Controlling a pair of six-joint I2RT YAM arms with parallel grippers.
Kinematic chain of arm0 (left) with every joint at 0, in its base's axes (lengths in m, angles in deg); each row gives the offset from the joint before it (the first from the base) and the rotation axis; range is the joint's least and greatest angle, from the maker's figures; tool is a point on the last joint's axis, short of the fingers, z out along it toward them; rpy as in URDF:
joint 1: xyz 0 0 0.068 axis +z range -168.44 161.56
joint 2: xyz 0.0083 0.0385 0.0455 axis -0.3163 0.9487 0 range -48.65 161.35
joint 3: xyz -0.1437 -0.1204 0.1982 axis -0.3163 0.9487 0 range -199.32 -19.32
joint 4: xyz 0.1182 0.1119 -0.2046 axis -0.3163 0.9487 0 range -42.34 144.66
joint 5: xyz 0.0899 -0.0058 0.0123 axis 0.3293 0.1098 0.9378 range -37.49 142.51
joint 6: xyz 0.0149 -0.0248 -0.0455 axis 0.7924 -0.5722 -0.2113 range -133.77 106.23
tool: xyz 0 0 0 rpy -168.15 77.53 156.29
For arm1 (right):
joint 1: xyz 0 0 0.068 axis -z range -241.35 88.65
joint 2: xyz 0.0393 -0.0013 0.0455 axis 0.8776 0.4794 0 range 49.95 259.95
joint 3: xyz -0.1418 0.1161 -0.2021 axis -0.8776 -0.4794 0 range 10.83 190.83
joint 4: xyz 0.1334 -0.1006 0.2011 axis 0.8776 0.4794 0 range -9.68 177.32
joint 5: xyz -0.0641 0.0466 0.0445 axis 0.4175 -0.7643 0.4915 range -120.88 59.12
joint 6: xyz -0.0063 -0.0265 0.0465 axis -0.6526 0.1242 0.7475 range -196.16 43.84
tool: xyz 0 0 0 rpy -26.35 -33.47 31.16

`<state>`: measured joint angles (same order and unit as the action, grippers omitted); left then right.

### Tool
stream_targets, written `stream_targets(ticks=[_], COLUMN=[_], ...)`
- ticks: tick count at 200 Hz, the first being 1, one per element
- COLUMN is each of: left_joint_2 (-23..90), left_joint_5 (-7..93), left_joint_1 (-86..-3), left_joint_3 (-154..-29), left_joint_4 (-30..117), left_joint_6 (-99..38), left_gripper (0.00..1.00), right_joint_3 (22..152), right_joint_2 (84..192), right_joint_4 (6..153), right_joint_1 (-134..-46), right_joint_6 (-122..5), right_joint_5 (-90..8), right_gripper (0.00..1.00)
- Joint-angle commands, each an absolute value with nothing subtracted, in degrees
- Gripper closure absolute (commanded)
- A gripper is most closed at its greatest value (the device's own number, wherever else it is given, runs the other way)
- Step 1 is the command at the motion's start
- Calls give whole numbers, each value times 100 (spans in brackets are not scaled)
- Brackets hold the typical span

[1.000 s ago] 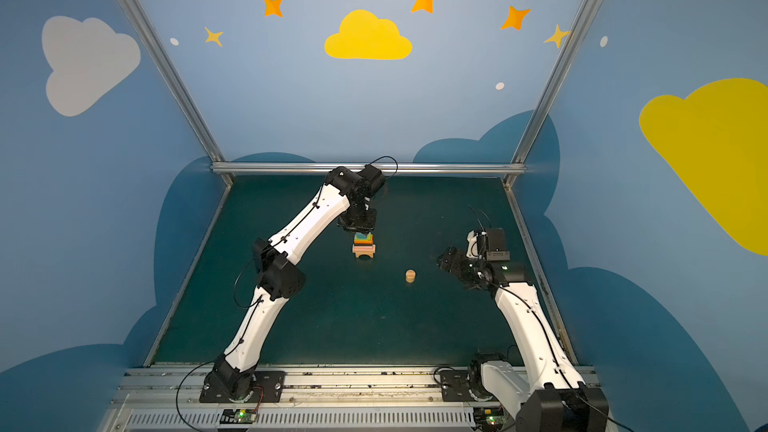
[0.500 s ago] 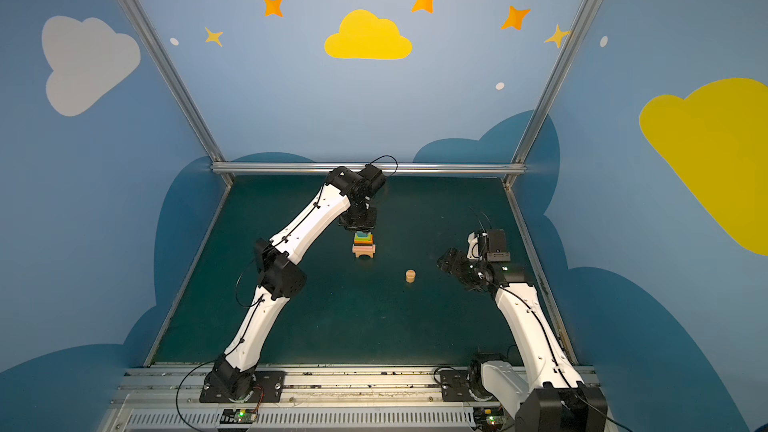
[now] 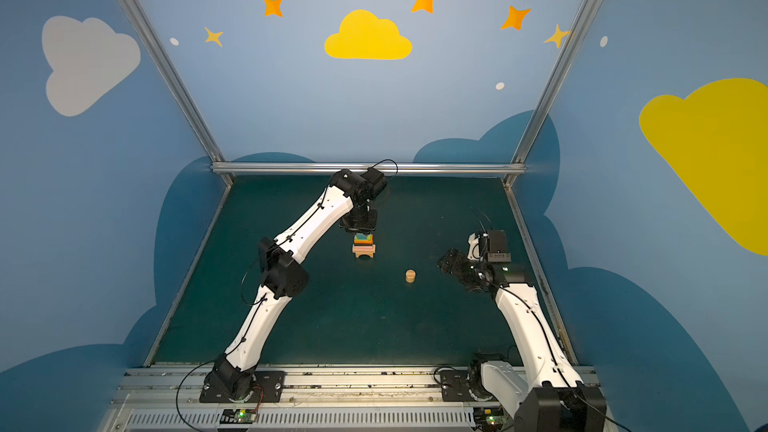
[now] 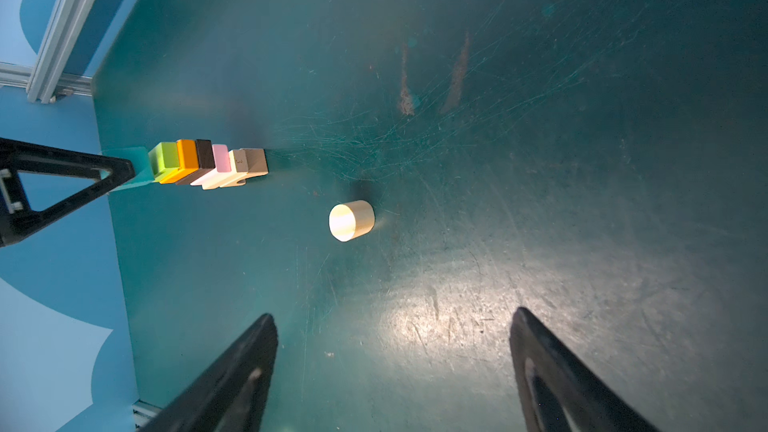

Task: Build the wood block tower
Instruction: 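Lower the teal cube with the left gripper onto the lime-green block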

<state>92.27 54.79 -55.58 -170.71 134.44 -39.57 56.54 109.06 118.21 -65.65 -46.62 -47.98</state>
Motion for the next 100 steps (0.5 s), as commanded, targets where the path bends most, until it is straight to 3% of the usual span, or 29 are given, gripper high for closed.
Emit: stream_targets(ticks=[1, 100], left_joint_2=[9294, 9320], left_joint_5=[5594, 5699], left_joint_1=[-5571, -5573], left_joint_3=[-17197, -17199], left_joint_4=[13512, 13476], left_joint_6=[-4031, -4040], left_gripper=[75, 74], right_joint_3=[5584, 5577], right_joint_2=[10866, 10892], right_joint_4=[11772, 11738], right_joint_1=[-6537, -6513], right_joint_6=[-4691, -4690], right_joint_5=[-4863, -4898], right_gripper=[14, 14])
